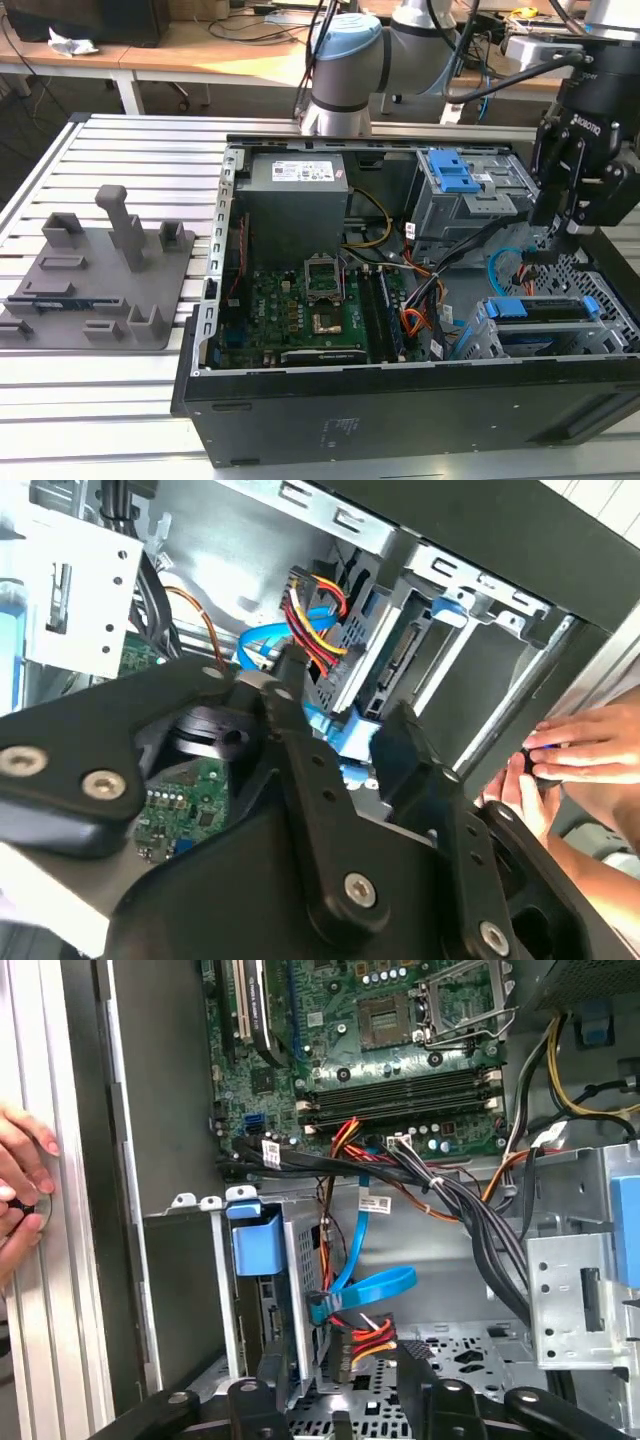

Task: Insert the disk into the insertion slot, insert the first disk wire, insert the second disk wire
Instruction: 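Insert the first disk wire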

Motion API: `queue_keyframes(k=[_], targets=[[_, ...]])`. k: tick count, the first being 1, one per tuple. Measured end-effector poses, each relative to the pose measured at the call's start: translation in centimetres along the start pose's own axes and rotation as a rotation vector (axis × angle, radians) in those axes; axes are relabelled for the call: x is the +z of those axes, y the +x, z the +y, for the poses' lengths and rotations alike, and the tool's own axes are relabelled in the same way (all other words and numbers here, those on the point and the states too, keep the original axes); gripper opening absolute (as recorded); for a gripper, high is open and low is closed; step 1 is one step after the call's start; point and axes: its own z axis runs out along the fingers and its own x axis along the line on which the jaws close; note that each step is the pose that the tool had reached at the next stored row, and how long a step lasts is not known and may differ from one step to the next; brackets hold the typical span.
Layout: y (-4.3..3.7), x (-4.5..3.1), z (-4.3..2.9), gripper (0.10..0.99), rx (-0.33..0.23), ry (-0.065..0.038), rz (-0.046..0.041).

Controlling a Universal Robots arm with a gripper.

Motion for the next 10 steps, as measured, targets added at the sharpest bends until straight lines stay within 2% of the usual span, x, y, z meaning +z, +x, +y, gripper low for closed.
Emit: queue_keyframes(k=[1, 2, 3, 4, 5, 6, 8, 9, 10], targets=[[-0.17, 0.05, 0.02, 0.482, 0.000, 0.000, 0.0032], [-0.34, 0.12, 0.04, 0.482, 0.000, 0.001, 0.0069], [-0.50, 0.21, 0.05, 0.416, 0.000, 0.003, 0.0147], [-0.55, 0.30, 0.05, 0.349, 0.001, 0.007, 0.0293], [-0.56, 0.33, 0.06, 0.349, 0.002, 0.012, 0.0364], [-0.57, 0.33, 0.09, 0.349, 0.004, 0.020, 0.0383], [-0.54, 0.38, 0.34, 0.349, 0.016, 0.063, 0.0344], [-0.53, 0.40, 0.40, 0.349, 0.020, 0.078, 0.0331], [-0.51, 0.44, 0.45, 0.349, 0.022, 0.087, 0.0325]])
